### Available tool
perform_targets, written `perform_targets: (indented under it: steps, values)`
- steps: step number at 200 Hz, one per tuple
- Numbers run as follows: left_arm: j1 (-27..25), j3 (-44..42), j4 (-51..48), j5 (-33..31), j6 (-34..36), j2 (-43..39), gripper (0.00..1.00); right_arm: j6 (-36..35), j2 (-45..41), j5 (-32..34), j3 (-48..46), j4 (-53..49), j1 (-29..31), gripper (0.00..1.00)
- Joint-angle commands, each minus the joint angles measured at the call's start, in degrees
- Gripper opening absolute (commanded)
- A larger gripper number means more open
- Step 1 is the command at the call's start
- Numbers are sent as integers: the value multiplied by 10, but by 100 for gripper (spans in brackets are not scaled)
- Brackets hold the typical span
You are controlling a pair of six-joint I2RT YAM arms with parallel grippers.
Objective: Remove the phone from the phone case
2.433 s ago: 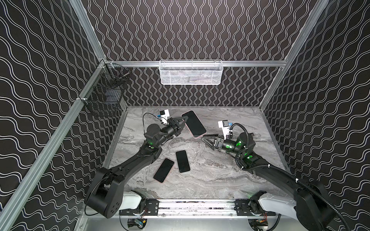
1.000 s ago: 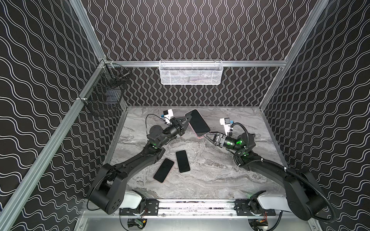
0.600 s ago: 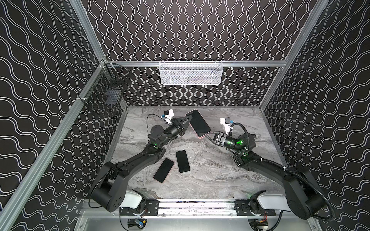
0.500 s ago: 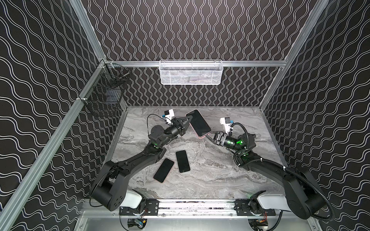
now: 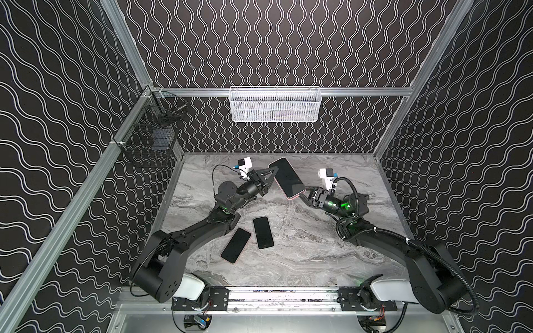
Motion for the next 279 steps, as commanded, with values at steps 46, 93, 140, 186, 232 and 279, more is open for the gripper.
perform_targets:
  steps: [46, 93, 140, 186, 232, 279]
  values:
    - [-1, 2, -16, 9, 32, 3, 0, 14, -16, 13, 2, 51, 2, 37]
    - [-1, 4, -31, 3, 44, 12, 0, 30, -14, 17, -1, 64, 9, 31]
    - [-1, 4, -28, 1, 43, 27, 2, 48, -12, 41, -13, 86, 20, 24]
    - [-1, 5, -52, 1, 58, 21, 21, 57, -18, 77, -26, 90, 26, 17]
    - [-1, 9, -64, 1, 64, 19, 45, 75, -3, 88, -26, 114, 29, 14]
    - [-1, 13, -68, 2, 65, 21, 62, 81, 10, 97, -30, 129, 28, 13]
